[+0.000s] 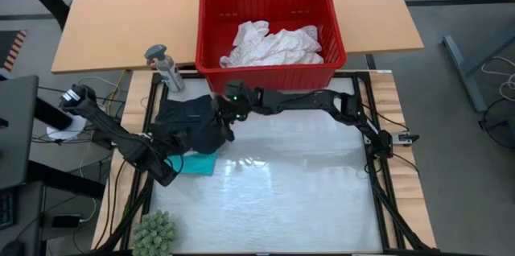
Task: Fold laundry
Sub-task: Stack the folded black shorts on top of the folded white underwear, then fold the white dress
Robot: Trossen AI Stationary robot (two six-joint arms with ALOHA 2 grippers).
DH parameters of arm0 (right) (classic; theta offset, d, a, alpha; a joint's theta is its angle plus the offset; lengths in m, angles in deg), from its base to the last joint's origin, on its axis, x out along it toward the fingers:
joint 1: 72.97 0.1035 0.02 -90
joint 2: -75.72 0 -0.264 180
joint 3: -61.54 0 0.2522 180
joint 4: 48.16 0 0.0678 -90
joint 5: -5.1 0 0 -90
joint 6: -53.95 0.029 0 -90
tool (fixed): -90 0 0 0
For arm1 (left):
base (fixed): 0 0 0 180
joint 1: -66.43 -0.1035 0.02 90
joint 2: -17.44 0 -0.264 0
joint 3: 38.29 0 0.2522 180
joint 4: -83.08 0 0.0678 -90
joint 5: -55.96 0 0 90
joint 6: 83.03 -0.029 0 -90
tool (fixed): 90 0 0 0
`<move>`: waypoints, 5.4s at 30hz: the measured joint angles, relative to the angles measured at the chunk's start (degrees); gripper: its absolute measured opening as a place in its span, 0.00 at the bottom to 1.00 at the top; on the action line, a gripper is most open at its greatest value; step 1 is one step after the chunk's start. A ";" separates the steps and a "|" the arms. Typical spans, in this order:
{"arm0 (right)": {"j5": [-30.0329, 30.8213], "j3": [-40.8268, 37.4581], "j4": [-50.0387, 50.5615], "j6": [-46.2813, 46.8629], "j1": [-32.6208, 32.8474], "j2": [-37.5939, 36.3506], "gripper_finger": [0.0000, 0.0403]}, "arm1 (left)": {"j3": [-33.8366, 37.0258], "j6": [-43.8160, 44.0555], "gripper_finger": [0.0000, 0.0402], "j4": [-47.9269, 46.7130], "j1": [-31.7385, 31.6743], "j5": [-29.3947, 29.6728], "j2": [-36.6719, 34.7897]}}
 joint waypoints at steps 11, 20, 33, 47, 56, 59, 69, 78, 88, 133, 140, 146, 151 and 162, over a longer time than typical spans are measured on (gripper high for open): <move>7.56 -6.59 -12.99 -0.29 4.65 2.16 0.04 | 1.58 0.81 0.00 4.32 -0.02 -2.03 3.25; 8.16 -3.51 -15.11 4.27 4.46 9.72 0.05 | 1.58 -0.68 0.00 6.86 -0.34 -2.71 5.31; 5.47 -3.52 -1.45 -4.35 5.89 11.08 0.05 | 3.09 -1.50 0.00 4.34 -0.50 -7.93 5.62; 2.91 -3.69 1.91 -5.89 3.71 2.48 0.09 | 6.41 -0.71 0.00 6.15 -2.78 -6.26 1.32; 2.96 -3.67 15.13 -16.54 -0.09 -12.43 0.10 | 0.08 -7.15 0.00 6.33 -2.75 17.86 -8.32; 4.65 -3.67 19.56 -18.66 -2.14 -17.53 0.10 | -5.56 -18.34 0.00 5.91 -4.23 23.23 -11.60; 13.83 -3.58 34.43 -21.41 -9.85 -30.39 0.23 | -29.21 -109.27 0.17 32.56 -15.86 10.62 -10.60; 20.09 -3.58 44.25 -26.33 -18.74 -33.77 0.56 | -40.59 -141.67 0.39 54.83 -33.49 -21.63 -1.38; 19.49 -3.63 55.96 -33.23 -30.03 -34.01 0.63 | -62.20 -136.36 0.41 49.14 -62.05 -54.40 25.35; 18.06 -3.91 59.44 -22.75 -36.08 -44.22 0.63 | -98.32 -141.86 0.41 34.41 -80.89 -71.52 84.21; 18.02 -3.91 59.44 -22.58 -35.87 -44.17 0.63 | -98.83 -140.58 0.41 34.38 -81.11 -71.44 88.76; 18.04 -3.93 59.27 -22.60 -35.81 -44.17 0.63 | -98.39 -143.14 0.39 35.24 -80.50 -62.59 90.45; 18.06 -3.93 59.06 -22.71 -36.28 -44.17 0.63 | -100.57 -144.73 0.12 32.44 -80.63 -62.79 90.62; 22.78 -3.95 58.85 -22.71 -40.37 -44.15 0.63 | -104.06 -140.63 0.00 37.19 -80.59 -59.42 83.00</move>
